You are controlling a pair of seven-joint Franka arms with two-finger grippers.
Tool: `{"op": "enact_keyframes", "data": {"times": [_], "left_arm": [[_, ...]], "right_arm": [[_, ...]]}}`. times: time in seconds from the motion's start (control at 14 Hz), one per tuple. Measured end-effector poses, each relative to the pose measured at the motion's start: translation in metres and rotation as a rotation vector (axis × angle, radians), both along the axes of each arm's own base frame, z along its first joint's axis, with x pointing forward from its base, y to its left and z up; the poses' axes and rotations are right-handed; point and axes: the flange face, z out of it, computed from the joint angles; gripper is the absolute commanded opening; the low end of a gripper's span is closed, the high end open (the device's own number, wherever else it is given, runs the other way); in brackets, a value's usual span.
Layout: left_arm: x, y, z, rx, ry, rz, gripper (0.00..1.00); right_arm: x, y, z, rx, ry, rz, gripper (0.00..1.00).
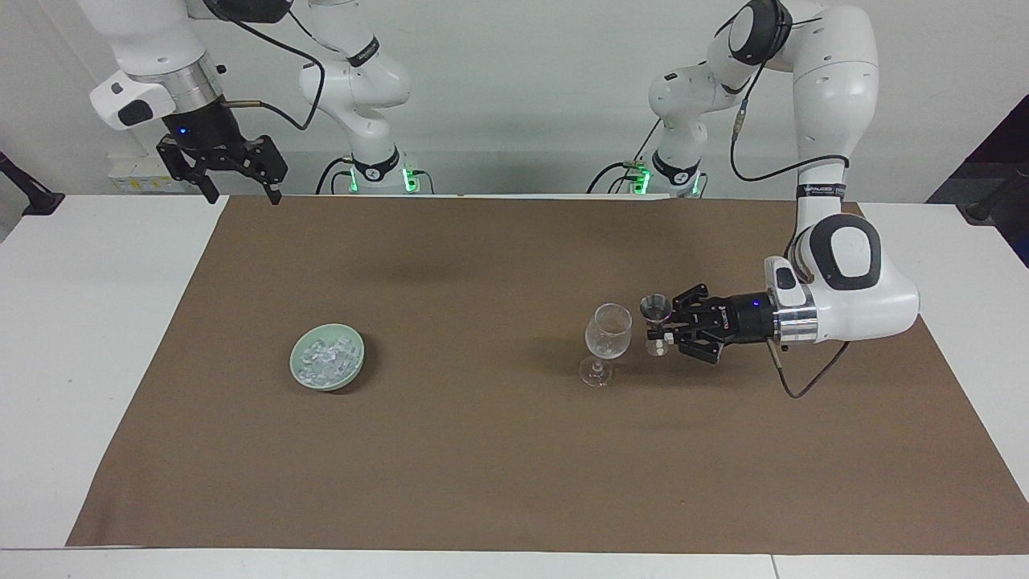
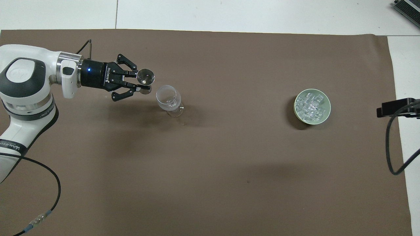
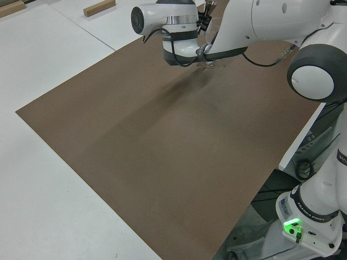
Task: Pour wine and add ice with both arms
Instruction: 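Lift the bottle with the left gripper toward the clear glass, then position the bottle mouth over the clear glass with the left gripper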
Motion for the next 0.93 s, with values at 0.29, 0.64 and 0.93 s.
{"op": "enact_keyframes", "data": {"times": [0.29, 0.64, 0.93], "left_arm": [[-0.003, 0.007, 0.011, 0.073, 0.009, 0.006, 0.0], [-0.007, 0.007, 0.019, 0.125, 0.029, 0.008, 0.0], [-0.009, -0.005, 0.022, 0.161, 0.048, 0.015, 0.0]], "right_arm": [[0.0, 0.0, 0.0, 0.0, 0.0, 0.0, 1.0], [0.0, 0.0, 0.0, 0.0, 0.0, 0.0, 1.0], [0.0, 0.0, 0.0, 0.0, 0.0, 0.0, 1.0]]}}
